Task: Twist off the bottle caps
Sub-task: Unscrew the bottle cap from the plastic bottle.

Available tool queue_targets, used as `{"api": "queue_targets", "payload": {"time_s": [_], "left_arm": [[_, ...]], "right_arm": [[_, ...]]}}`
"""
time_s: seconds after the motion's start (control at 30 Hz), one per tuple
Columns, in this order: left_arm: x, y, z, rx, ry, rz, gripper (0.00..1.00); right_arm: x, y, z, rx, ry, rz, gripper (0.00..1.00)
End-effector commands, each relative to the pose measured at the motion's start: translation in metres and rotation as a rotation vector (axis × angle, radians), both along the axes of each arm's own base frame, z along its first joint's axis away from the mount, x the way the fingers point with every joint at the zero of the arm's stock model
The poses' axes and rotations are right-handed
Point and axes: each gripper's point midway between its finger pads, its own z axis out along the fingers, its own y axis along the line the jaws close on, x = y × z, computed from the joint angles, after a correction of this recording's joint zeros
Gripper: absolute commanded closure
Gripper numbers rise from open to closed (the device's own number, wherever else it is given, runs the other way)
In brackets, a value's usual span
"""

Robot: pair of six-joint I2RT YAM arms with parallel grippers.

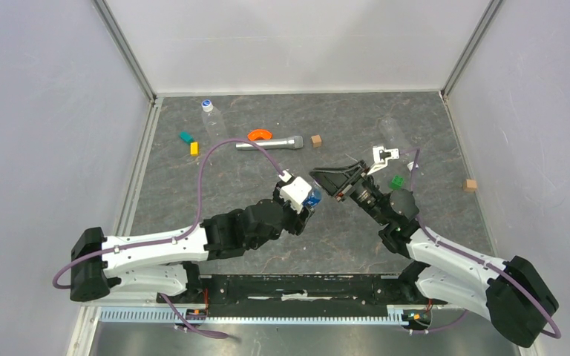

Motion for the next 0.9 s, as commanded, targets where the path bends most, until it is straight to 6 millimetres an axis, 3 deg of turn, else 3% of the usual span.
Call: {"api": "queue_targets", "payload": {"time_s": [0.0,0.23,0.4,0.63,0.87], "left_arm": [[0.007,-0.010,0.030,-0.098,-0.044,0.025,0.98],[0.011,-0.017,0.030,-0.239,0.088,-0.086,0.98],[0.015,-0.008,0.042,-0.429,0.194,-0.221,0.98],[0.002,0.004,0.069,-0.689,0.283,-0.455,0.98],[-0.023,-0.006,0.100,-0.837,0.327,-0.695,0.98]], "right_arm": [[-0.014,0.004,0.014,0.035,-0.065,0.061,1.00],[-0.023,0.000,0.026,0.046,-0.153,0.065,1.00],[-0.038,0.001,0.046,0.073,-0.254,0.118,1.00],[-0.078,0.001,0.086,0.145,-0.445,0.269,1.00],[-0.121,-0.007,0.110,0.218,-0.643,0.408,1.00]]}}
